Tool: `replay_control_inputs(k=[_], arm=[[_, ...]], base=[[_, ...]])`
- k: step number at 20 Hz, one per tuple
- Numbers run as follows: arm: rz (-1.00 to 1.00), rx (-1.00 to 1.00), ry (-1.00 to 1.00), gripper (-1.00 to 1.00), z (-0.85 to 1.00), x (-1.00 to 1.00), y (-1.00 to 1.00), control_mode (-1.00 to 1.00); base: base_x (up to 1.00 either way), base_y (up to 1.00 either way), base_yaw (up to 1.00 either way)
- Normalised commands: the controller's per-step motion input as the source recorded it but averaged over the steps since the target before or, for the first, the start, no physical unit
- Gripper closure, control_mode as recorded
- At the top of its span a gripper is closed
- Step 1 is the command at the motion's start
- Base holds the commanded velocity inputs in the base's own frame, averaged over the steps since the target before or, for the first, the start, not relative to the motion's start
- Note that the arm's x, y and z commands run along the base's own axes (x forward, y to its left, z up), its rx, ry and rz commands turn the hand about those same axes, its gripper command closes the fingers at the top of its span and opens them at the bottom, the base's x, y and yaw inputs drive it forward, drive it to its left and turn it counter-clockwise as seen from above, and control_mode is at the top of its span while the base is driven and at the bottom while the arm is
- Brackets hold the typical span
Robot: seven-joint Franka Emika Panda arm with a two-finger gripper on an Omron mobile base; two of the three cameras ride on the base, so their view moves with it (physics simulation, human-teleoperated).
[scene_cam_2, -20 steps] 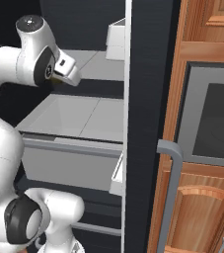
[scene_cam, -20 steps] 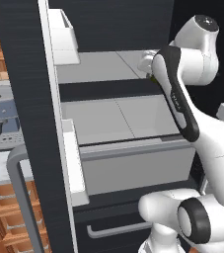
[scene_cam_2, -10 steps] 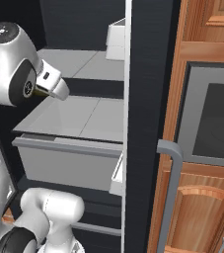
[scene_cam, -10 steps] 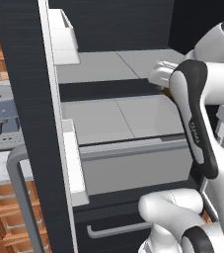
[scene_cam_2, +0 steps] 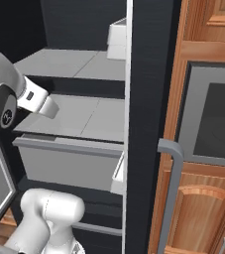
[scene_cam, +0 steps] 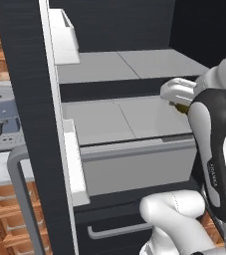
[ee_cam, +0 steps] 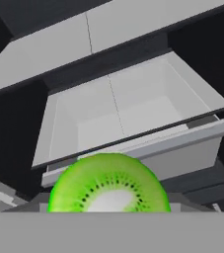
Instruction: Place the cold items (kiwi and apple) from the fridge in one tupperware on the dining counter. Place the warm items (kebab skewer and hot dog) in the stove area in another tupperware.
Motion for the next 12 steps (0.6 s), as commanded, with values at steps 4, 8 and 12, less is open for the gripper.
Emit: replay_control_inputs(k=[4, 8, 12], arm=[[0.00, 0.00, 0.00, 1.00, 0.00, 0.00, 0.00, 1.00], [0.00, 0.00, 0.00, 1.00, 0.00, 0.00, 0.00, 1.00], [0.00, 0.00, 0.00, 1.00, 0.00, 0.00, 0.00, 1.00]], base=[[-0.54, 0.00, 0.15], [-0.65, 0.00, 0.30], [-0.77, 0.00, 0.39]])
